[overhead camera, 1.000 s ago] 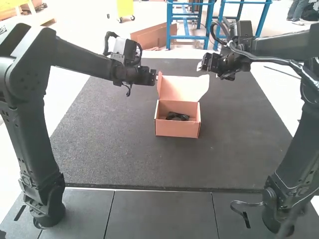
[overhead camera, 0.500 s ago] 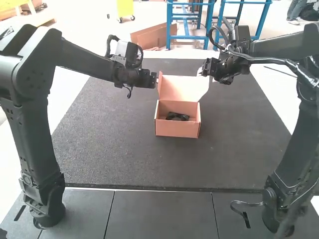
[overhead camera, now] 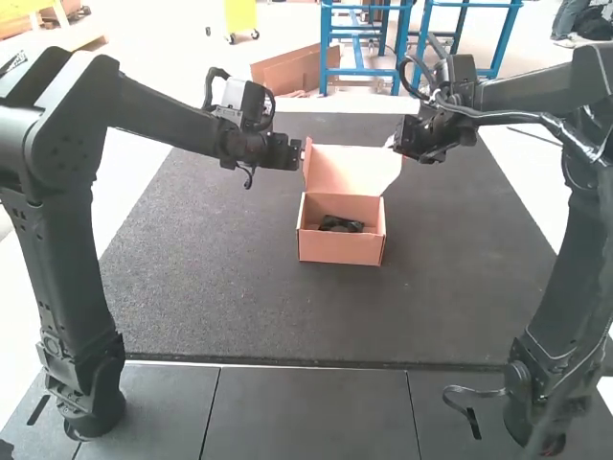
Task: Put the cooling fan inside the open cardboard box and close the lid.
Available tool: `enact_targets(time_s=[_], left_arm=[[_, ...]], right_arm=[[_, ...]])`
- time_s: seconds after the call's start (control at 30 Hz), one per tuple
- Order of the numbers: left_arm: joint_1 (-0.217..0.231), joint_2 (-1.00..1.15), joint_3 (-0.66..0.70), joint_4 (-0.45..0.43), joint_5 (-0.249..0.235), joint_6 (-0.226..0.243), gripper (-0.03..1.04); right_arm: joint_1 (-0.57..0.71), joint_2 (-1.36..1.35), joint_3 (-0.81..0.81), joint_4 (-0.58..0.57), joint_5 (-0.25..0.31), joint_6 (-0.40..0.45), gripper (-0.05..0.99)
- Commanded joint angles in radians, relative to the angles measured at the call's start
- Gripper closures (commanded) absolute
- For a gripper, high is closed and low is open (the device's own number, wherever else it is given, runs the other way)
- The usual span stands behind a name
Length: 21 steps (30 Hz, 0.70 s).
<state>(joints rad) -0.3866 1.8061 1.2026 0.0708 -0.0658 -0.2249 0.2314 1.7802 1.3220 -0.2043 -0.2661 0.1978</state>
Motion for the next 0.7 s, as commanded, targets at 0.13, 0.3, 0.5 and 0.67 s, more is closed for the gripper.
enact_targets(time_s=[0.13,0.3,0.5,0.67], left_arm=[[-0.006,-0.004,0.034,0.004,0.012,0.007,0.04],[-0.006,-0.004,0.034,0.003,0.011,0.010,0.04],[-0.006,-0.005,0.034,0.003,0.012,0.012,0.04],[-0.006,-0.002,0.037,0.004,0.011,0.012,0.04]], right_arm=[[-0.020,-0.022,0.042,0.026,0.010,0.005,0.62],[-0.015,-0.024,0.042,0.029,0.027,0.002,0.66],[-0.014,-0.025,0.042,0.039,0.051,-0.006,0.70],[-0.012,-0.025,0.040,0.043,0.061,-0.012,0.71]])
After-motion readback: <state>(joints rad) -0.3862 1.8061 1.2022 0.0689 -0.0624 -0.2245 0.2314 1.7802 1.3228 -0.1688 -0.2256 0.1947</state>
